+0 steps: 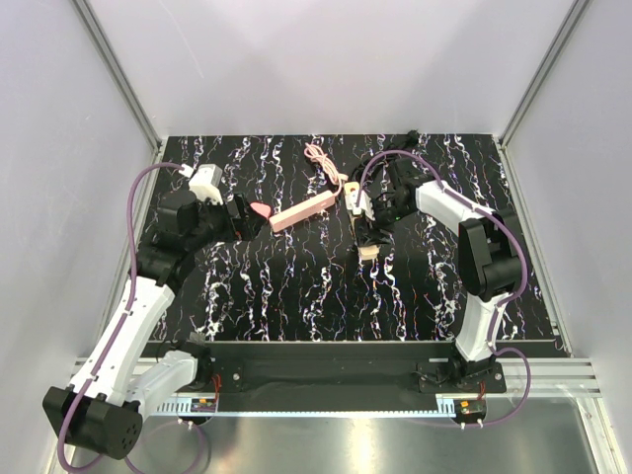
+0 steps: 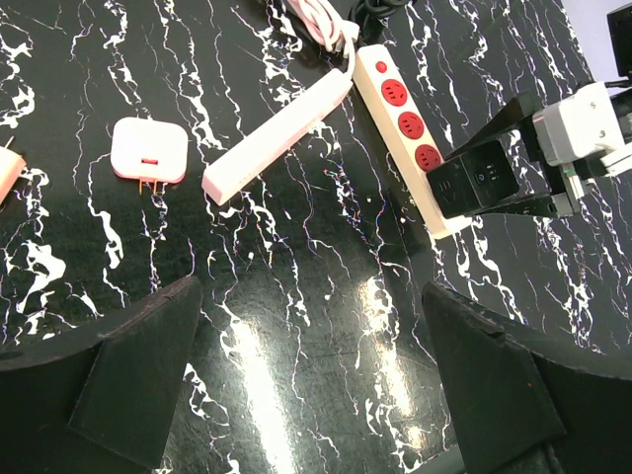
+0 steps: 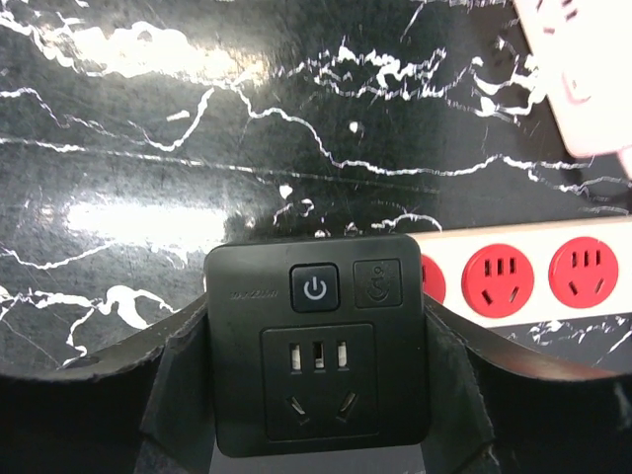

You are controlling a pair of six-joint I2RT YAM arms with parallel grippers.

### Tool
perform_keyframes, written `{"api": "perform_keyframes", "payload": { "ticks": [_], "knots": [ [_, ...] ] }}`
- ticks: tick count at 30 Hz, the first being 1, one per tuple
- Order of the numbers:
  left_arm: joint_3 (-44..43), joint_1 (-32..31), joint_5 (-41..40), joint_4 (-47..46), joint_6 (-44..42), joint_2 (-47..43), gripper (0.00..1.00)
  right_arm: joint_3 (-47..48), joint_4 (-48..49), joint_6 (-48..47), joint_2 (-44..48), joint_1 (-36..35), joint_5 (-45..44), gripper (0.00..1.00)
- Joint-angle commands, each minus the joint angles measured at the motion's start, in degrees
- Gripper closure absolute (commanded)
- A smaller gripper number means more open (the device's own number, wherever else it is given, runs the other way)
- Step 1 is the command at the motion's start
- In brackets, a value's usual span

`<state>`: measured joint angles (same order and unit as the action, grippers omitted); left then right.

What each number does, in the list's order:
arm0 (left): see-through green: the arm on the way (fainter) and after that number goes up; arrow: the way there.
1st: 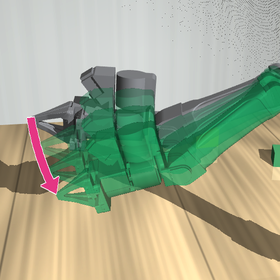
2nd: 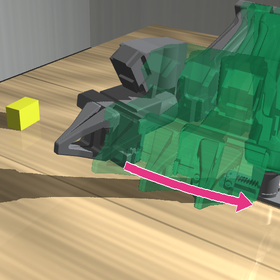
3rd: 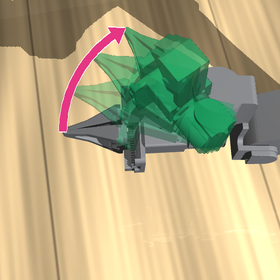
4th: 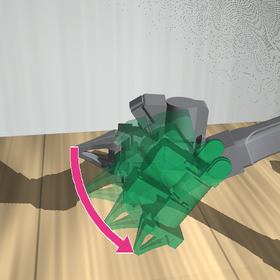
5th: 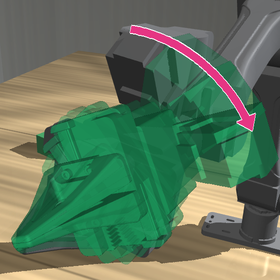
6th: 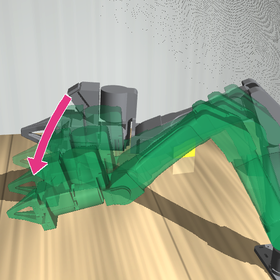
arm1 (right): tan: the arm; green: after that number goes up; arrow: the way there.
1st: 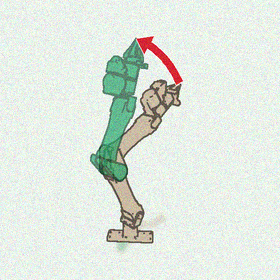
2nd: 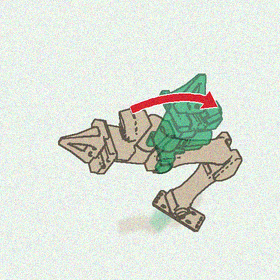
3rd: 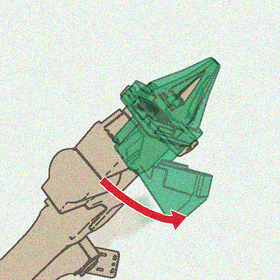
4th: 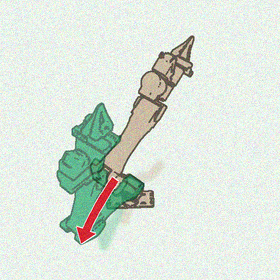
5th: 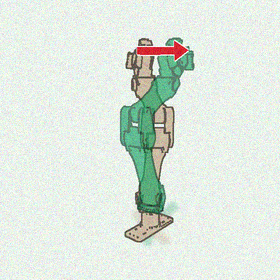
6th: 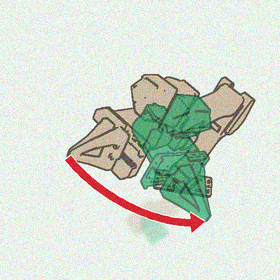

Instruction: Insert the plug

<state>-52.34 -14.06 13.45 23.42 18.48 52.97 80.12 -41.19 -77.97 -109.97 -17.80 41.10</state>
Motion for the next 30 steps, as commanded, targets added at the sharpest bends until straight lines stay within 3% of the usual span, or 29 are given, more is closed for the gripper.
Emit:
{"api": "perform_keyframes", "payload": {
  "ticks": [1, 2, 3, 30],
  "knots": [
    [0.13, 0.35, 1.23, -2.85, -0.2, -0.59, 0.01, 0.74, 5.24, -1.13, -0.59, 0.49, -10.08, 0.29],
    [0.13, 0.35, 1.31, -2.85, -0.2, -0.67, 0.01, 0.92, 5.16, -1.13, -0.59, 0.4, -10.16, 0.22],
    [0.04, 0.27, 1.31, -2.85, -0.2, -0.68, 0.01, 1.09, 5.15, -1.13, -0.77, 0.23, -10.16, 0.0],
    [0.13, 0.35, 1.93, -2.94, -0.2, -0.85, 0.01, 0.04, 5.15, 0.89, 3.45, -0.39, -11.22, 0.03]
  ]
}}
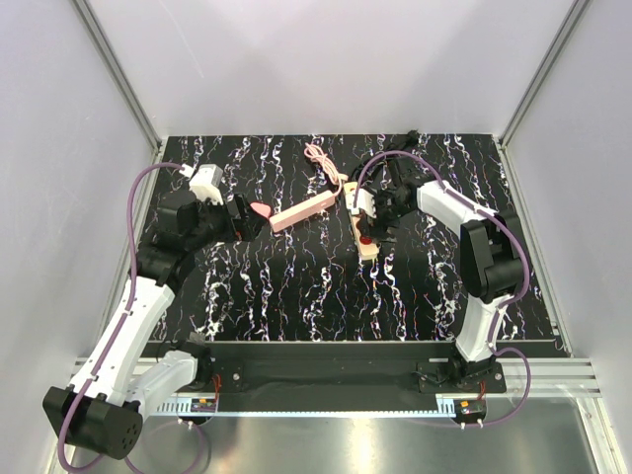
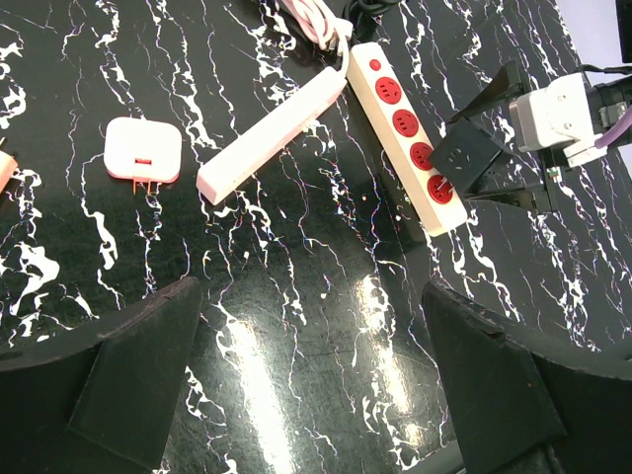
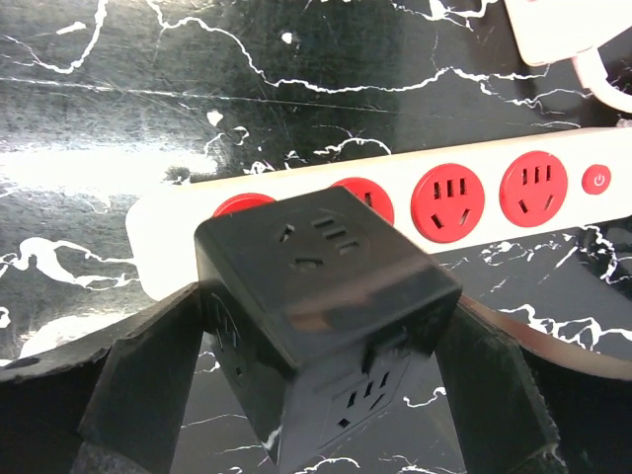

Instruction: Insert the plug

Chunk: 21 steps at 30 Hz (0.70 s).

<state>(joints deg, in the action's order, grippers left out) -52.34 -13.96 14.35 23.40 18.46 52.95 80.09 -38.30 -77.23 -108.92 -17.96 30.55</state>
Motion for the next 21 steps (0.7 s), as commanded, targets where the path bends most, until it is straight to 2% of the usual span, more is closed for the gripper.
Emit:
{"api": "perform_keyframes", "payload": {
  "ticks": [1, 2, 6, 9, 16, 21],
  "knots": [
    [0.13, 0.24, 1.12, -2.92, -0.26, -0.74, 0.01, 0.06, 2.18, 0.15, 2.4, -0.32, -0.14, 0.04],
    [0.13, 0.24, 1.21, -2.92, -0.18, -0.74, 0.01, -0.03, 2.18, 0.24, 2.4, -0.33, 0.04, 0.06],
    [0.04, 0.24, 1.21, -2.92, -0.18, -0.83, 0.01, -0.9, 2.27, 0.59, 2.75, -0.68, 0.39, 0.27],
    [0.13, 0.24, 1.21, -2.92, -0.18, -0.65, 0.01, -1.34, 2.27, 0.77, 3.01, -0.68, 0.22, 0.34],
    [0.04, 0.24, 1.73, -3.09, -0.09, -0.57, 0.01, -4.33, 3.85, 1.91, 5.04, -2.52, -2.4, 0.35],
    [0.04, 0.33, 1.82, -3.18, 0.0, -0.57, 0.01, -4.86, 4.11, 2.0, 4.77, -4.89, -8.65, 0.53]
  ]
}}
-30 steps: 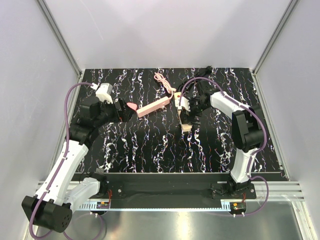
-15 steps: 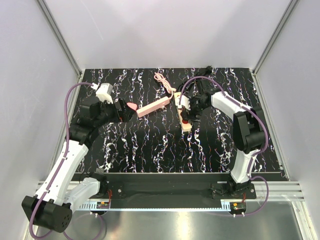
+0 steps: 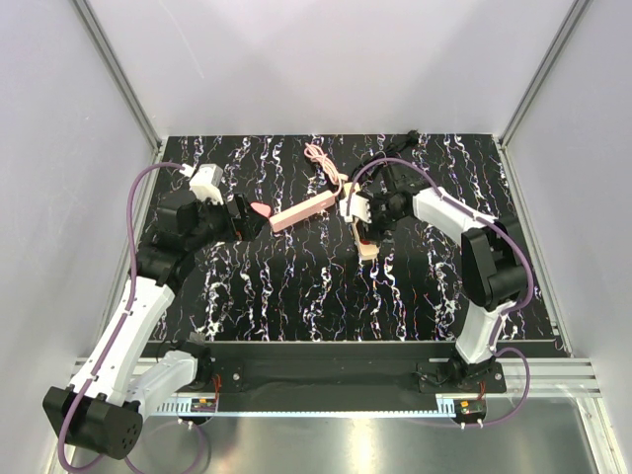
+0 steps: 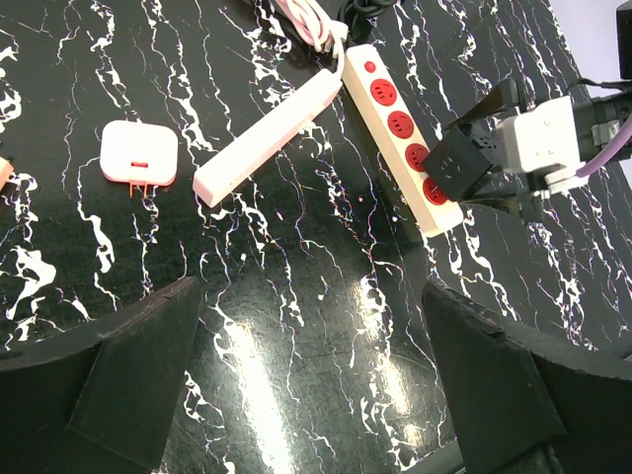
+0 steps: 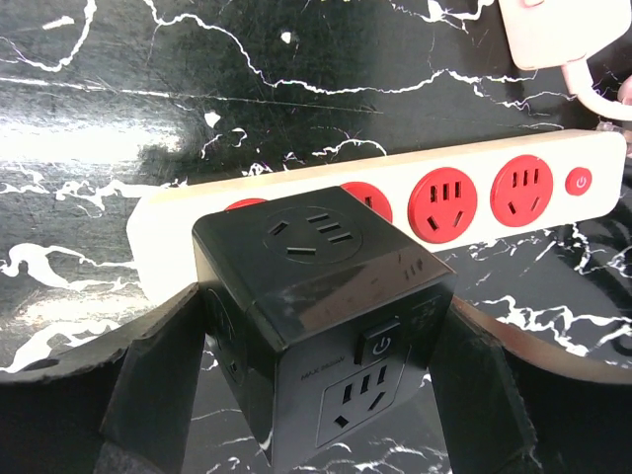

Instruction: Insert the plug

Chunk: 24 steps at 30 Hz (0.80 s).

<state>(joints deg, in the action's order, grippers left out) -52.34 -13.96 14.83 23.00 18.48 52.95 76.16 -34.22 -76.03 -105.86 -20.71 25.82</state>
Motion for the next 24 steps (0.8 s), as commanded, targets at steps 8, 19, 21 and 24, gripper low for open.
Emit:
{"api": "perform_keyframes", "payload": {
  "ticks": [8, 19, 21, 24],
  "knots": [
    [0.22, 0.33, 1.25, -2.88, 0.06, -1.27, 0.01, -3.29, 0.82, 1.77, 0.22, -4.33, -10.44, 0.97],
    [0.13, 0.33, 1.34, -2.88, 0.15, -1.88, 0.01, -6.99, 4.16, 0.35, -0.31, -6.36, -11.68, 1.0],
    [0.22, 0.33, 1.34, -2.88, 0.15, -2.06, 0.01, -6.82, 3.9, 0.44, -1.18, -6.62, -11.32, 1.0],
    [0.22, 0.33, 1.25, -2.88, 0.15, -2.06, 0.01, -5.76, 2.32, 1.85, -2.76, -6.8, -10.27, 1.0]
  ]
}}
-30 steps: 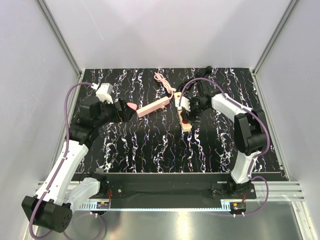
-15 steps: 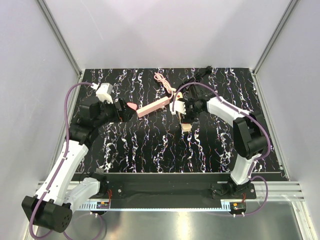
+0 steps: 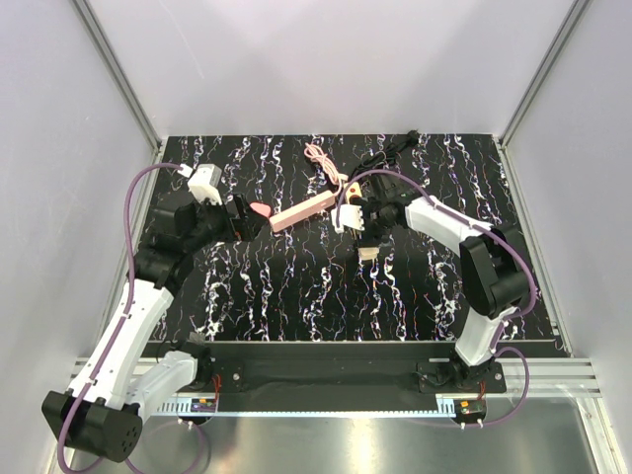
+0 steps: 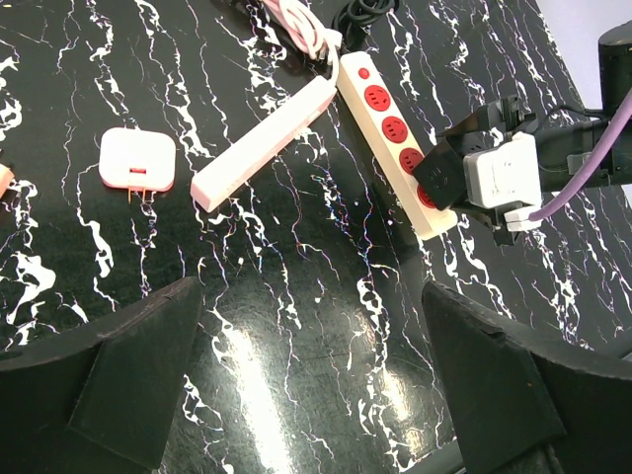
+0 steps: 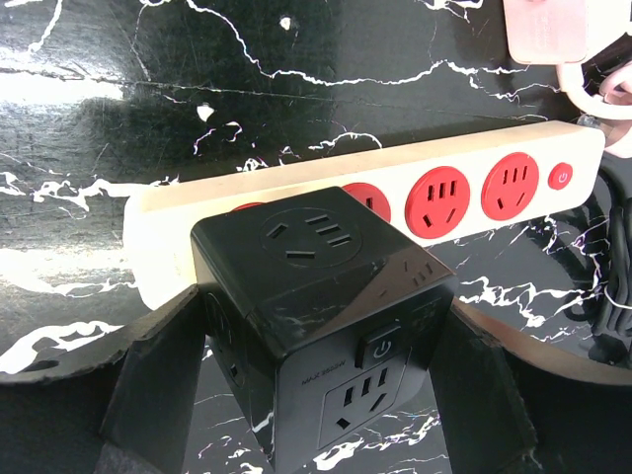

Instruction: Insert the plug

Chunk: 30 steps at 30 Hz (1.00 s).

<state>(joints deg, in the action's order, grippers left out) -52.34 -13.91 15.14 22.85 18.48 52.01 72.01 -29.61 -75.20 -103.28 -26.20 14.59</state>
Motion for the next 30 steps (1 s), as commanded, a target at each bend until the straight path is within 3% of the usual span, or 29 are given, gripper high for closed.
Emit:
{"api": "perform_keyframes", "payload": {
  "ticks": [1, 10, 16, 22, 25, 27, 30],
  "knots": [
    [0.13, 0.29, 0.95, -2.72, 0.15, -1.12, 0.01, -1.17, -2.73, 1.45, -5.78, -1.31, 0.88, 1.0],
    [0.13, 0.29, 0.77, -2.72, 0.06, -1.38, 0.01, 1.56, -9.85, 1.46, -10.09, -3.95, -3.95, 1.0],
    [0.04, 0.46, 0.95, -2.73, 0.15, -1.65, 0.01, 0.59, -9.68, 4.88, -10.27, -6.24, -4.31, 1.0],
    [0.13, 0.55, 1.3, -2.81, 0.33, -1.65, 0.01, -6.95, -0.37, 11.55, -6.85, -6.76, -4.13, 1.0],
    [0.22, 0.64, 1.83, -2.9, 0.5, -1.38, 0.01, -8.72, 2.44, 13.93, -5.7, -6.76, -4.83, 0.87],
    [0.22, 0.64, 1.83, -2.9, 0.5, -1.38, 0.01, -9.34, 4.11, 14.2, -5.26, -7.03, -5.8, 0.68],
    [0.22, 0.64, 1.83, -3.08, 0.5, -1.38, 0.01, -9.52, 5.17, 13.16, -4.82, -7.03, -6.77, 0.58]
  ]
}}
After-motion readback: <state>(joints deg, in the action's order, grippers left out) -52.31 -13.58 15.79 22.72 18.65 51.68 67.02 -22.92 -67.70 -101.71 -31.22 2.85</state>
